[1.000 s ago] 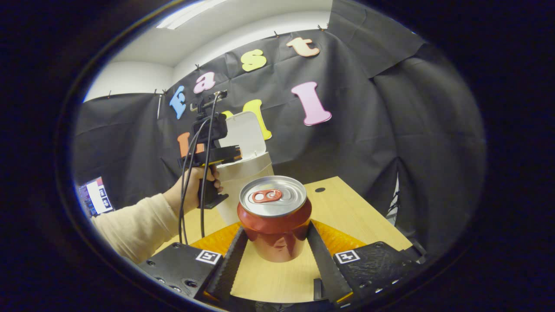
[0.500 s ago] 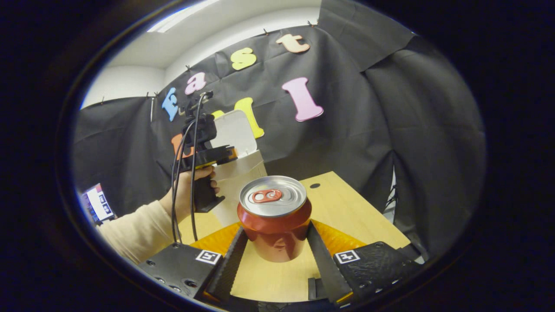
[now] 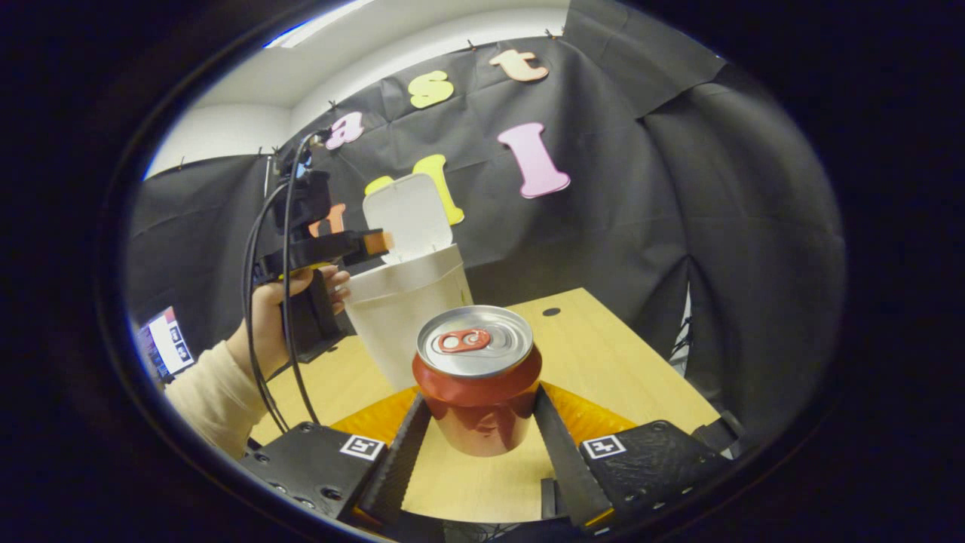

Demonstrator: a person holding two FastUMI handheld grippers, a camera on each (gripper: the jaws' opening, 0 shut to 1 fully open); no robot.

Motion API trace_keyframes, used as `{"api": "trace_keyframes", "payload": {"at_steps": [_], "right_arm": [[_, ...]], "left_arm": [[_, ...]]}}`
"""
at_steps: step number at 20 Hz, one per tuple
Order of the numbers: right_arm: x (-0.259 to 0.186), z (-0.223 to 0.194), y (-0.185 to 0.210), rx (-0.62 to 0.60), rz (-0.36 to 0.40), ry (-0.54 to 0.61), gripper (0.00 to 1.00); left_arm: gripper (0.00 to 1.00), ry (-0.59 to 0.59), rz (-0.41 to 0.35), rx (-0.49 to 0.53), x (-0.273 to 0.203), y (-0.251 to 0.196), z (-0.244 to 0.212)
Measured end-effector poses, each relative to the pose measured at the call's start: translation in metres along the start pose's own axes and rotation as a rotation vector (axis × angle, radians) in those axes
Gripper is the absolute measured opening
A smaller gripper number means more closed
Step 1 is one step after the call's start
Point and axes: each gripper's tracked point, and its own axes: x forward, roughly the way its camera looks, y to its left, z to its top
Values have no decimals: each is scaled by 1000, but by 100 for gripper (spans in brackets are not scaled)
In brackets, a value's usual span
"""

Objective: Press the lid of the desktop garbage bin to open it, pick up the crumpled paper on the desktop and throw it into the bin, then pick up the pop can on the desktop and drop it into the bin, and finally close the garbage bin lid.

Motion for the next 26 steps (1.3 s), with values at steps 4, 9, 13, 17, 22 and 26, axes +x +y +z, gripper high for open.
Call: {"api": "trace_keyframes", "payload": {"at_steps": [4, 9, 13, 17, 22, 26], "right_arm": [[0, -1, 10, -66, -33, -23, 80], [5, -11, 27, -143, -55, -43, 80], [9, -19, 32, -180, -75, -34, 80], [12, -24, 39, -191, -90, -39, 80], [18, -23, 45, -220, -127, -50, 80], [14, -14, 60, -258, -115, -40, 80]], "left_arm": [[99, -36, 7, 12, -34, 21, -12], [99, -4, 44, -68, -65, 48, -64], [99, 0, 111, -55, -87, 85, -79], [99, 12, 118, -86, -111, 101, -95], [99, -24, 116, -45, -143, 115, -108], [99, -2, 113, -86, -161, 129, -119]]}}
